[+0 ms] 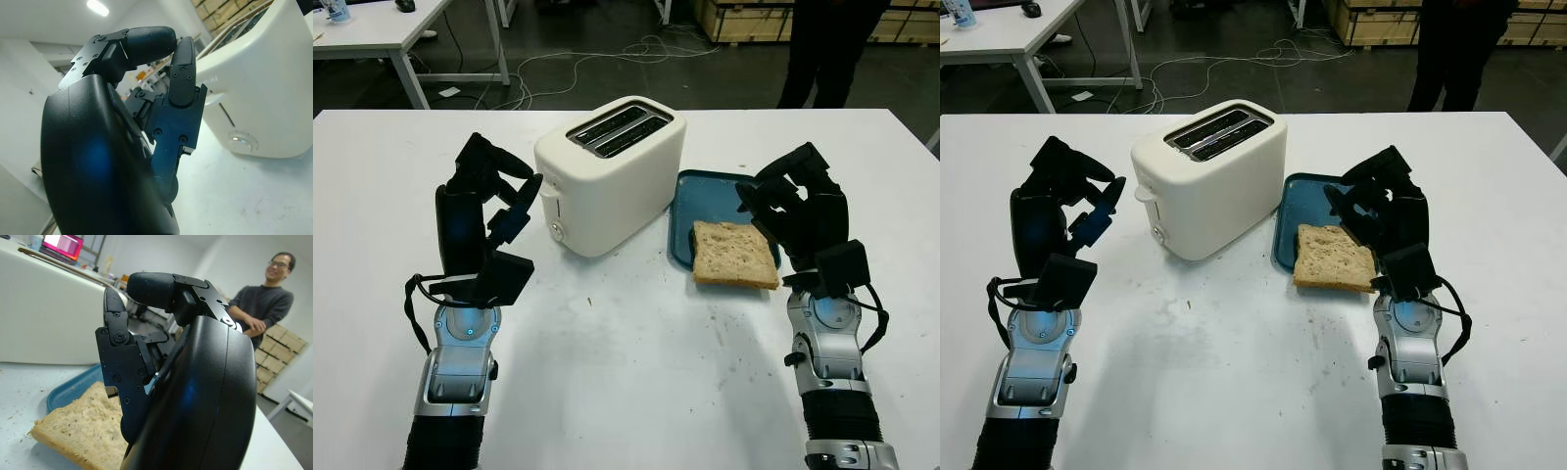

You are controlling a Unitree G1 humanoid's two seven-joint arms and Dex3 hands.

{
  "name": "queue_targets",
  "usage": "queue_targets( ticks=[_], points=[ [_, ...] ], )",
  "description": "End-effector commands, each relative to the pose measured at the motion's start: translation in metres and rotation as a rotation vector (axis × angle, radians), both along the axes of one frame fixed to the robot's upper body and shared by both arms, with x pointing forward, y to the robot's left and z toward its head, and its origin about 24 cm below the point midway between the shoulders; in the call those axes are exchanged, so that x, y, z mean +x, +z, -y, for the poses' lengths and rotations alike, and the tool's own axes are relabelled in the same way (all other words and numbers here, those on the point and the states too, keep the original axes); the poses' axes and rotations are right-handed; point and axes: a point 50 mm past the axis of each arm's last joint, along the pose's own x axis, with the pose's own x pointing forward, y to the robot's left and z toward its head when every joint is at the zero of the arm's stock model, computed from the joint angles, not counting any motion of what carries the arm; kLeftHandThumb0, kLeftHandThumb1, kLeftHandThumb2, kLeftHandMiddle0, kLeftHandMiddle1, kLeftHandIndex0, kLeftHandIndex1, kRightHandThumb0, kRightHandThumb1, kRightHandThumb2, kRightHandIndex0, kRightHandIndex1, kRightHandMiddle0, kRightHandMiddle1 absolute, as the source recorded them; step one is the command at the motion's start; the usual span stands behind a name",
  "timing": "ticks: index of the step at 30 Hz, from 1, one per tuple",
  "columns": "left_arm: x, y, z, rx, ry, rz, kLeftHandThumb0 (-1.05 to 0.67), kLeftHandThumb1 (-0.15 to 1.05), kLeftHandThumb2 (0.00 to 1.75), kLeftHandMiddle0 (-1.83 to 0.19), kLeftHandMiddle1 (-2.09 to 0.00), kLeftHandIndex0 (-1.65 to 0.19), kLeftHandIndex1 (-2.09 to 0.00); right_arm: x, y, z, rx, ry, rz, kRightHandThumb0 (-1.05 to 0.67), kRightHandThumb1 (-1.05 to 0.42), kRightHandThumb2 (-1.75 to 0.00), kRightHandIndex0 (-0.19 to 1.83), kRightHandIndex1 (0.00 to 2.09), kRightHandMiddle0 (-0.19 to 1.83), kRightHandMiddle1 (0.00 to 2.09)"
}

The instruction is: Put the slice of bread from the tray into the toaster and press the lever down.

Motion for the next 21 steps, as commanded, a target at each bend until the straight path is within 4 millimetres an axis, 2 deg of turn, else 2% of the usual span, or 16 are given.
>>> queue_targets(
  ticks=[1, 9, 11, 13, 14, 15, 17, 18, 19, 21],
  points=[
    [0.001, 0.005, 0.001, 0.001, -0.011, 0.024, -0.30, 0.92, 0.24, -0.79, -1.75, -0.47, -1.72, 0.001, 0.003, 0.000, 0.017, 0.002, 0.015, -0.21, -0.92, -0.16, 0.65, 1.75, 0.39, 1.75],
    [0.000, 0.004, 0.001, -0.002, -0.010, 0.020, -0.29, 0.92, 0.25, -0.79, -1.75, -0.46, -1.72, 0.001, 0.002, 0.001, -0.001, -0.004, 0.015, -0.21, -0.92, -0.15, 0.64, 1.75, 0.38, 1.75],
    [-0.001, 0.004, 0.000, -0.007, -0.008, 0.020, -0.29, 0.92, 0.24, -0.79, -1.75, -0.46, -1.72, -0.002, 0.003, 0.001, -0.103, -0.041, 0.055, -0.22, -0.92, -0.12, 0.57, 1.75, 0.32, 1.75],
    [-0.001, 0.003, -0.001, -0.004, -0.005, 0.026, -0.30, 0.92, 0.24, -0.79, -1.75, -0.46, -1.72, -0.011, 0.006, 0.003, -0.323, -0.122, 0.146, -0.26, -0.92, -0.07, 0.49, 1.75, 0.29, 1.70],
    [-0.001, 0.003, -0.001, -0.003, -0.005, 0.028, -0.29, 0.92, 0.24, -0.79, -1.75, -0.47, -1.72, -0.018, 0.007, 0.005, -0.469, -0.160, 0.200, -0.30, -0.90, -0.04, 0.44, 1.66, 0.40, 1.43],
    [-0.001, 0.003, -0.001, -0.003, -0.006, 0.026, -0.29, 0.92, 0.23, -0.79, -1.75, -0.47, -1.72, -0.024, 0.008, 0.007, -0.590, -0.185, 0.242, -0.38, -0.90, -0.02, 0.42, 1.40, 0.55, 0.92],
    [-0.001, 0.003, -0.001, -0.001, 0.000, 0.018, -0.30, 0.92, 0.23, -0.79, -1.75, -0.47, -1.72, -0.037, 0.008, 0.012, -0.806, -0.215, 0.288, -0.47, -0.88, -0.01, 0.49, 0.92, 0.73, 0.33],
    [-0.001, 0.002, -0.001, 0.001, 0.002, 0.017, -0.30, 0.92, 0.23, -0.79, -1.75, -0.47, -1.71, -0.043, 0.008, 0.014, -0.897, -0.217, 0.300, -0.52, -0.88, 0.00, 0.53, 0.53, 0.68, 0.14],
    [-0.001, 0.002, -0.002, 0.001, 0.002, 0.017, -0.30, 0.92, 0.24, -0.78, -1.75, -0.47, -1.71, -0.050, 0.007, 0.017, -0.984, -0.217, 0.311, -0.54, -0.87, 0.00, 0.55, 0.32, 0.62, 0.07],
    [-0.001, 0.002, -0.002, 0.000, -0.001, 0.018, -0.29, 0.92, 0.24, -0.78, -1.75, -0.47, -1.70, -0.061, 0.003, 0.022, -1.100, -0.216, 0.312, -0.61, -0.84, 0.00, 0.51, 0.09, 0.51, 0.01]
  ],
)
